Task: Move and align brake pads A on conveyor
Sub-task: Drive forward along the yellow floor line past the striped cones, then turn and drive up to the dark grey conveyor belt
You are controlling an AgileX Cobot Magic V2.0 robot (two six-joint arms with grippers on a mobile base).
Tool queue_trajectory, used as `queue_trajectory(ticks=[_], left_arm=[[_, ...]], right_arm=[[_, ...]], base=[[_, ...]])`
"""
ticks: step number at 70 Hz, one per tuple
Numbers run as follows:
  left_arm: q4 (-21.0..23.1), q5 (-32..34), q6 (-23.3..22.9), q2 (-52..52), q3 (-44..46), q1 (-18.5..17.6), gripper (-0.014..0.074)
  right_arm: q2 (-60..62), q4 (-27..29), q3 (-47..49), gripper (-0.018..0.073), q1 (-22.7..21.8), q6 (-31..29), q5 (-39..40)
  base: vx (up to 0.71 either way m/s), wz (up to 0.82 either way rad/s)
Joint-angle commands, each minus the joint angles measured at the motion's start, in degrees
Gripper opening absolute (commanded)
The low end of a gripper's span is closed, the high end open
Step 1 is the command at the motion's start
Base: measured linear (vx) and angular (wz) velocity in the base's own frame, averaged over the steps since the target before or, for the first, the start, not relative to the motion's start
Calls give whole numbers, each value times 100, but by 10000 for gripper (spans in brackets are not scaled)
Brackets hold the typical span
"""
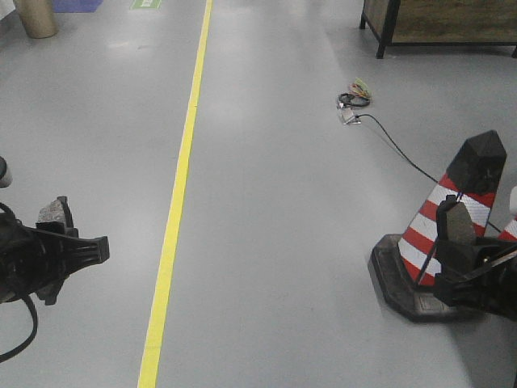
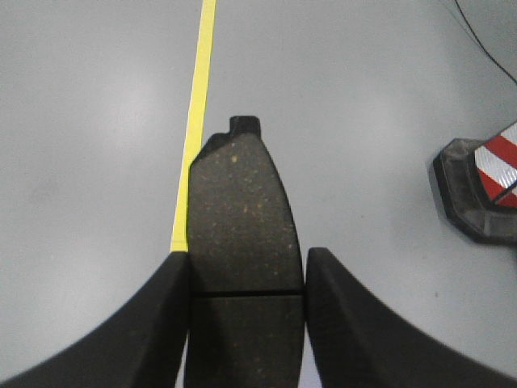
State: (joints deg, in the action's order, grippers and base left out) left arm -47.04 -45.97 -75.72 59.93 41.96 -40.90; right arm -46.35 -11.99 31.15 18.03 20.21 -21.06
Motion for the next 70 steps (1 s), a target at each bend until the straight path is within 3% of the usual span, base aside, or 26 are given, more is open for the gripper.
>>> queue_trajectory(ticks=[1,70], left_arm=[[-294,136,-35,-82,152,-35,216],[-294,136,-35,-82,152,-35,216]], right_arm=[[29,-97,180,36,-24,-16,516],[30,-97,180,36,-24,-16,522]], base=[[47,-4],[40,-12]])
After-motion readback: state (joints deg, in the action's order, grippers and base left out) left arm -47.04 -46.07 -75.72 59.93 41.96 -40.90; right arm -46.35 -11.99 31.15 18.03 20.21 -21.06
